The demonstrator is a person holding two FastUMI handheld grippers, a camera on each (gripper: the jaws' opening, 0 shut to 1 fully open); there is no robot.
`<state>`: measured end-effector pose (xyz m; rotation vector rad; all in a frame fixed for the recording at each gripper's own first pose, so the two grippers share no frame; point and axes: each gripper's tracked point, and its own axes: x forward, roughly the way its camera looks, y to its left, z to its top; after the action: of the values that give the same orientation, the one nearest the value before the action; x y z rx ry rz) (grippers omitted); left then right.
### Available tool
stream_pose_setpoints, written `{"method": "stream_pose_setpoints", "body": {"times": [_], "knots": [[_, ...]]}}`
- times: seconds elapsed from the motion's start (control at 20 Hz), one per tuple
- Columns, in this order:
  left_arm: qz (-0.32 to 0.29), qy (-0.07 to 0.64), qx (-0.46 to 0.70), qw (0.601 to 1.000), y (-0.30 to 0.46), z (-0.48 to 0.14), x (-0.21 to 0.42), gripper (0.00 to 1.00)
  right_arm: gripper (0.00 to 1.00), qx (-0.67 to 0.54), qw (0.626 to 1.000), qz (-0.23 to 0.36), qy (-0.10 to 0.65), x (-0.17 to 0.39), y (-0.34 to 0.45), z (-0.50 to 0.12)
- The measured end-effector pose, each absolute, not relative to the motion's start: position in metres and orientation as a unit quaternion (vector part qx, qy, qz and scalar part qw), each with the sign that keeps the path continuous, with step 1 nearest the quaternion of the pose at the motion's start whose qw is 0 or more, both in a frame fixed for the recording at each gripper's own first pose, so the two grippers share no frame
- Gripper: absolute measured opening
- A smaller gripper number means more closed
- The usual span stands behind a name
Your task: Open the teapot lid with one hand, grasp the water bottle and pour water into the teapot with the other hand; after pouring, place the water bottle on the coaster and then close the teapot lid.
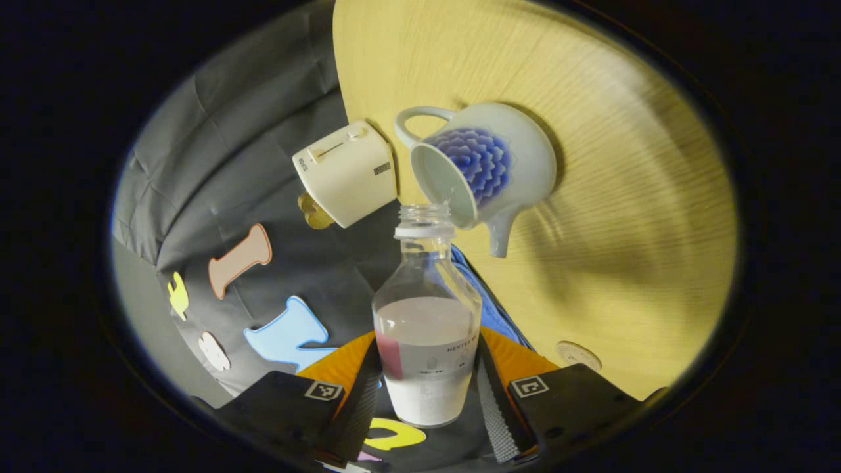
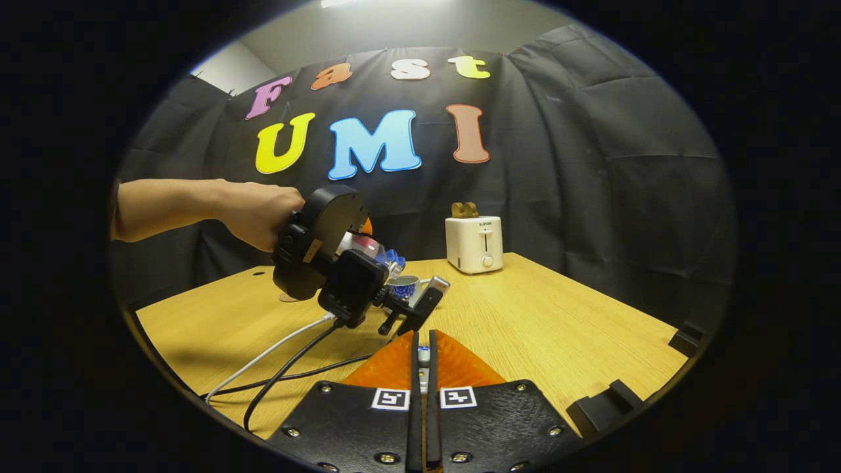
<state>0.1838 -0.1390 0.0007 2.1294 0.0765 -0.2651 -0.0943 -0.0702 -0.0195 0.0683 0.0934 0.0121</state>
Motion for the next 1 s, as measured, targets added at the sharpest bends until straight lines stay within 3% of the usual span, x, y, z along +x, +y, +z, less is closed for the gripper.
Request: {"method": "stream_pose_setpoints", "body": {"times": [0.45, 0.8, 1.0], "knots": [[-0.118, 0.031, 0.859, 0.497, -0.136, -0.005, 0.187, 0.84, 0.03, 0.029, 0.998, 0.009, 0.053, -0.092, -0.068, -0.021], [-0.144, 0.028, 0.806, 0.573, -0.134, -0.027, 0.189, 0.84, 0.02, 0.017, 0.999, 0.017, 0.040, -0.094, -0.060, -0.009], [-0.156, 0.013, 0.746, 0.647, -0.132, -0.040, 0.180, 0.84, 0.02, 0.002, 1.000, 0.011, 0.023, -0.092, -0.062, 0.003]]}}
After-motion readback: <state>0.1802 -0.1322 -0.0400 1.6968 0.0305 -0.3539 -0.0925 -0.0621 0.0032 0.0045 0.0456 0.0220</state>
